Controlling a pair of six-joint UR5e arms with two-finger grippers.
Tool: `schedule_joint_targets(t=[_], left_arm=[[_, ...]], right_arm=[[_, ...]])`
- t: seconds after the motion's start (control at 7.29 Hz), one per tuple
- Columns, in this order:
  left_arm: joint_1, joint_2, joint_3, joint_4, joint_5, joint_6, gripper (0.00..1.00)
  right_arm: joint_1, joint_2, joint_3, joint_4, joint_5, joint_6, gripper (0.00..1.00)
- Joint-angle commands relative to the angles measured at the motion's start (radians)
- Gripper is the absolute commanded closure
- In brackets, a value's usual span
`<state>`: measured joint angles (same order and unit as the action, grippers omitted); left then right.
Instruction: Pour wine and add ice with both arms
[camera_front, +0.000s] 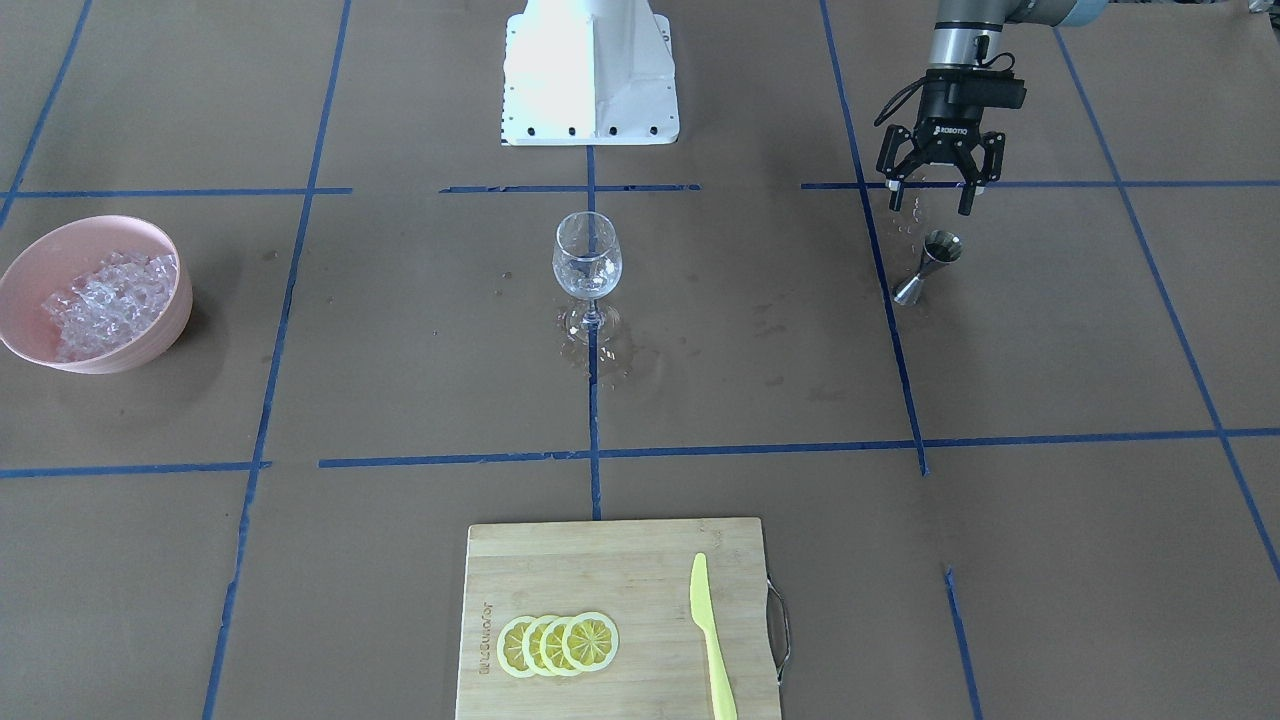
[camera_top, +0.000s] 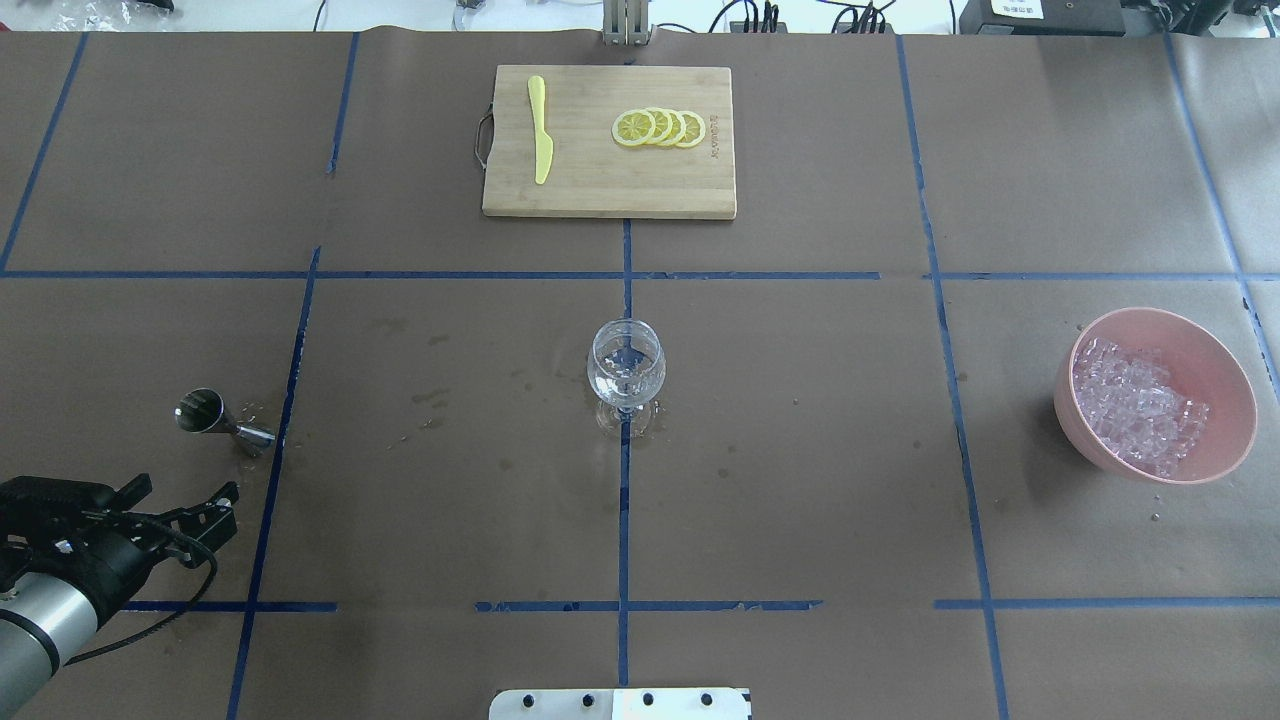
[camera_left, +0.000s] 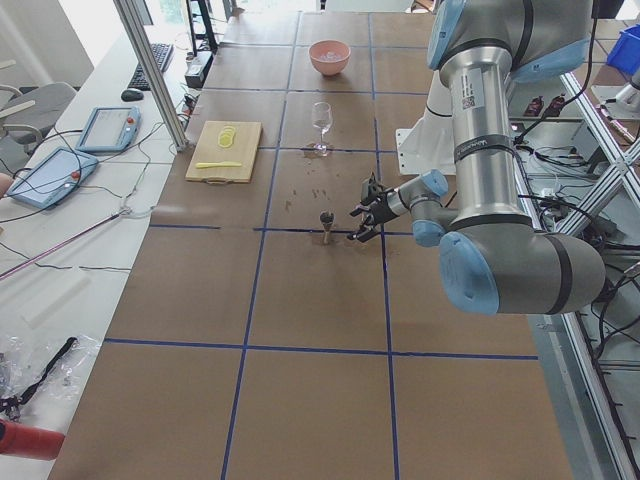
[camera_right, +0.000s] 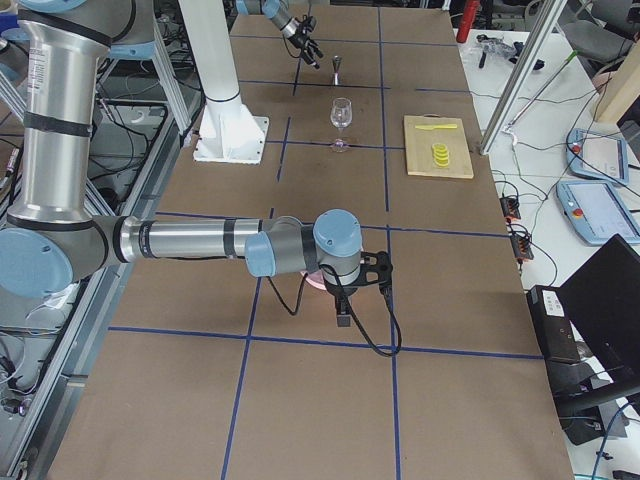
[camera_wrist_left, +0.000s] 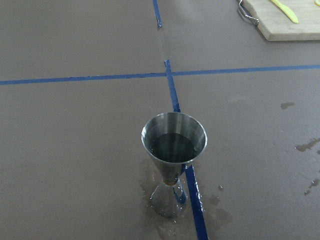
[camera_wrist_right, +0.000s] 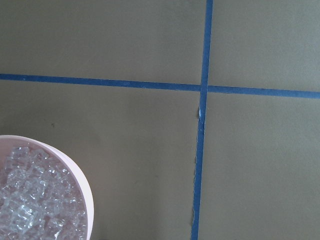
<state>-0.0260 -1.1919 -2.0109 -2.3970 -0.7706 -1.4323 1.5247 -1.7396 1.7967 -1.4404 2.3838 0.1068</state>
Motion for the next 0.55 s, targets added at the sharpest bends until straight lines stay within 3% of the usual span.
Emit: schedule_joint_targets(t=[0.0, 0.41], left_arm=[[0.011, -0.081, 0.083, -0.001, 0.111, -0.051, 0.01], [0.009, -0.138, 0.15, -0.008, 0.218, -0.051, 0.01]], right_arm=[[0.0, 0.0, 0.013, 0.0, 0.0, 0.001, 0.0], [0.0, 0.0, 0.023, 0.0, 0.0, 0.001, 0.0]])
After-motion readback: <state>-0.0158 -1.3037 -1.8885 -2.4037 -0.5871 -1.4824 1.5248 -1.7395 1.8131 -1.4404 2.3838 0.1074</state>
